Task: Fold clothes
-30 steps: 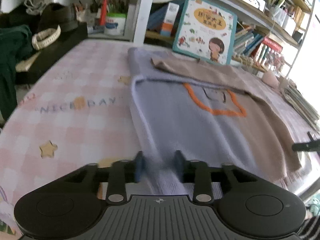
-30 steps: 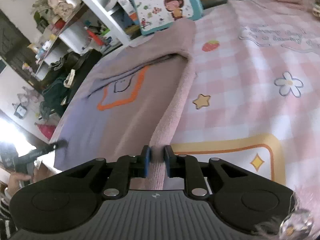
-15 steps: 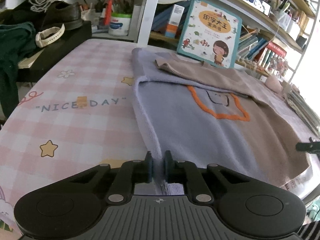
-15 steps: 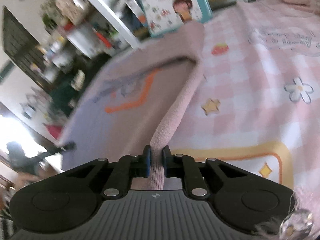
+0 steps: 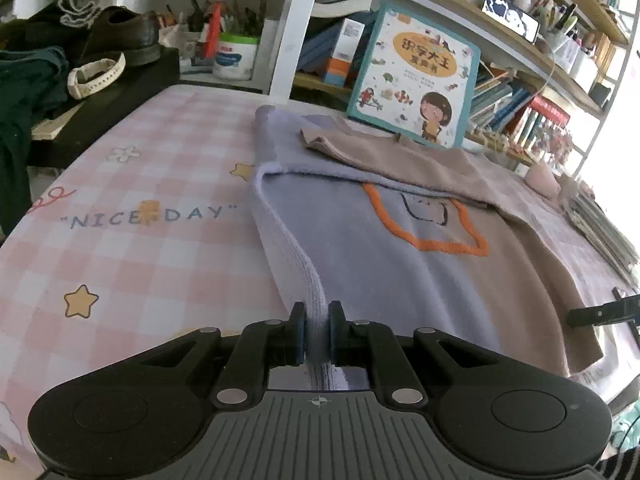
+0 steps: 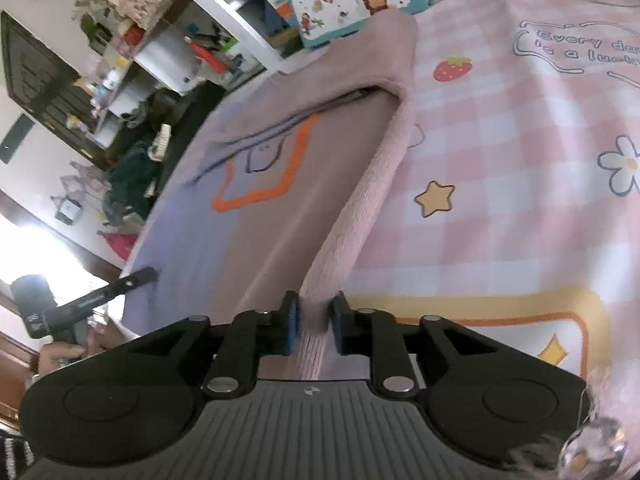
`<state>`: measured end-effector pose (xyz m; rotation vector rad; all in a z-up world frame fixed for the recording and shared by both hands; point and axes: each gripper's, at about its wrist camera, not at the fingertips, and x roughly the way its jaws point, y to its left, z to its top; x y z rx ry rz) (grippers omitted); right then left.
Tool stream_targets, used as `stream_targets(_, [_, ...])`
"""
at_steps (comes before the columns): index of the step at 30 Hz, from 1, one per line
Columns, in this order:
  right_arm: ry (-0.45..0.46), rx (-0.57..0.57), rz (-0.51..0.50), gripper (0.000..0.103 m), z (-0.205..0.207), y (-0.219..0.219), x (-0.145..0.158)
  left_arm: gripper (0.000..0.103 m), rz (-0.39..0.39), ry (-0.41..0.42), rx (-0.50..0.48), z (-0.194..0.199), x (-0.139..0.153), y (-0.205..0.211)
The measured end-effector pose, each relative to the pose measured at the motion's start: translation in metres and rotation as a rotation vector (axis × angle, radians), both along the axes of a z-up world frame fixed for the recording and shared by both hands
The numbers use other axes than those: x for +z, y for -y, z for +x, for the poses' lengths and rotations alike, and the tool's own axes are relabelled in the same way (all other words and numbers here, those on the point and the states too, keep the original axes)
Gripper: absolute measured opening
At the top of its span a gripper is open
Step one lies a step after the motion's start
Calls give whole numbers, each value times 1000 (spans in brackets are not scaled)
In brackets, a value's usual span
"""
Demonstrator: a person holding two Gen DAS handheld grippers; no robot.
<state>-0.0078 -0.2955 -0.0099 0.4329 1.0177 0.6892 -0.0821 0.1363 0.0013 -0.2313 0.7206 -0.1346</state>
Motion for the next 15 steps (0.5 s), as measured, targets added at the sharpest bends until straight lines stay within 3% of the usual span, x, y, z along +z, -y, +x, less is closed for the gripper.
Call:
stream_targets(5, [-42, 1, 27, 18, 4, 7, -2, 16, -54, 14, 21, 1, -7, -2])
stream_targets(9, [-31, 8, 3, 12, 3, 6, -1, 12, -92, 26, 25, 0, -10, -7])
stream_targets(15, [-11, 6, -13, 11, 1, 4, -1, 10, -76, 28, 21, 1, -10, -5])
